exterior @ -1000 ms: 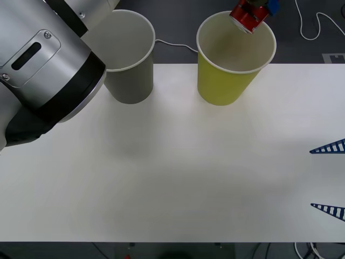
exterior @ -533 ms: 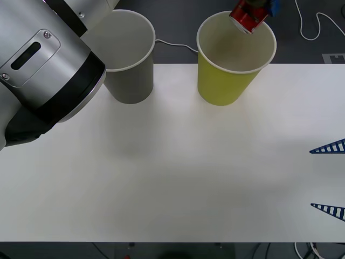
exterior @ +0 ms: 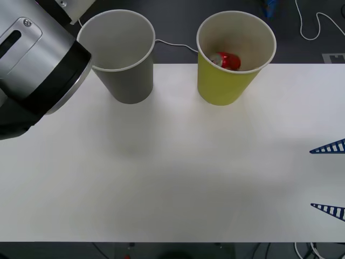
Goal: Put the can into the green bin and the plastic bottle into the gray bin
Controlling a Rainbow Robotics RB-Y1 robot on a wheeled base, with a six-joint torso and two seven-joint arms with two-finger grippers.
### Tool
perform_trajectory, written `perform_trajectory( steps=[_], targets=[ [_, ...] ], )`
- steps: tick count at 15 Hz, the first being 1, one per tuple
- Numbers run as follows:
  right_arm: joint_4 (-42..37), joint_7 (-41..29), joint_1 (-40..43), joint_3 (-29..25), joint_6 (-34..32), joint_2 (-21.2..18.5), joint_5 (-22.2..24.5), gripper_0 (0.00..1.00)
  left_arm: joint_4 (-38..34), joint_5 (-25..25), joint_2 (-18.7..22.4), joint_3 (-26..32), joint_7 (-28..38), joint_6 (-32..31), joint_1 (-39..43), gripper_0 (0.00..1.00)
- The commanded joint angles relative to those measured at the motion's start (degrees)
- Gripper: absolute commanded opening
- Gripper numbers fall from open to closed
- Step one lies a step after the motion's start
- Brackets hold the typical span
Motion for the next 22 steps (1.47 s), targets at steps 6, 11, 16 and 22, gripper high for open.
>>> perform_trajectory(
  steps=[6, 11, 16, 22],
  targets=[
    [0.0, 0.0, 0.0, 0.0, 0.0, 0.0, 0.0, 1.0, -6.3, 13.4, 13.2, 2.4, -7.1, -7.5, 4.6, 1.0],
    [0.0, 0.0, 0.0, 0.0, 0.0, 0.0, 0.0, 1.0, -18.2, 19.2, 23.4, 8.1, -11.3, -15.0, 12.8, 1.0],
    [0.0, 0.0, 0.0, 0.0, 0.0, 0.0, 0.0, 1.0, -34.5, 22.3, 33.8, 14.2, -12.4, -22.1, 21.5, 1.0],
    [0.0, 0.0, 0.0, 0.0, 0.0, 0.0, 0.0, 1.0, -52.3, 27.9, 42.8, 25.3, -19.6, -22.1, 40.6, 1.0]
  ],
)
